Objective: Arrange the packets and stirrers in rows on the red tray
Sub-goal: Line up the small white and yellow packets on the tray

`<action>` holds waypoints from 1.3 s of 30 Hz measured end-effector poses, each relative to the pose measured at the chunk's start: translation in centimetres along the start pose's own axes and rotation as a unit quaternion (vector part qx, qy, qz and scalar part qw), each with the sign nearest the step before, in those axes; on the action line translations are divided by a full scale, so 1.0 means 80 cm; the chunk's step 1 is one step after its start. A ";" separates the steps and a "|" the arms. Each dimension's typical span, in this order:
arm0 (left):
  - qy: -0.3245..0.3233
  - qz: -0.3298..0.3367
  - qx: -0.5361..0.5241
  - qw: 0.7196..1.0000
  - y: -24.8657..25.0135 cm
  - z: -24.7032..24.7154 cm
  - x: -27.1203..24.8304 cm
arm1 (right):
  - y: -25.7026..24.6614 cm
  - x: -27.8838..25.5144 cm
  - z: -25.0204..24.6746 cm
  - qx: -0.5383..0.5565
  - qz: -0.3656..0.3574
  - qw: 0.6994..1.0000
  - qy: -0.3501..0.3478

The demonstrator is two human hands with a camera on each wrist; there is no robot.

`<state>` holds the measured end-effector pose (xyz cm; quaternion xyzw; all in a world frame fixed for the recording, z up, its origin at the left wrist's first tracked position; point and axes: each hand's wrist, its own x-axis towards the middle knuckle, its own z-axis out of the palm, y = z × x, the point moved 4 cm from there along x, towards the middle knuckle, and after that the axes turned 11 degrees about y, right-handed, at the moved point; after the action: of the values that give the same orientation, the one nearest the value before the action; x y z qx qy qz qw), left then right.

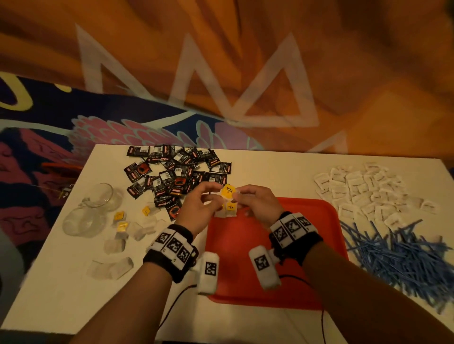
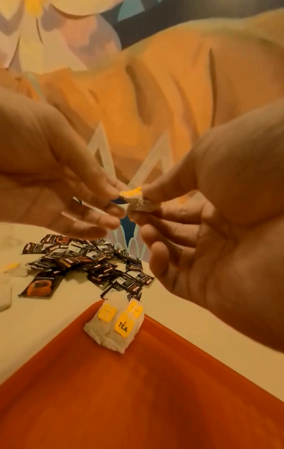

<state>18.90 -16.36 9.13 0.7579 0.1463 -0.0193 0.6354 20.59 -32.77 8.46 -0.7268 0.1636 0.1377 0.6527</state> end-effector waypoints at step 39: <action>0.134 -0.050 -0.082 0.986 0.033 -0.008 -0.010 | -0.045 -0.046 0.025 -0.369 -0.477 0.793 0.084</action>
<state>18.67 -16.33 11.94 0.6907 0.2690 0.0626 0.6683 18.74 -30.25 13.00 -0.9069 -0.2128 -0.2030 0.3019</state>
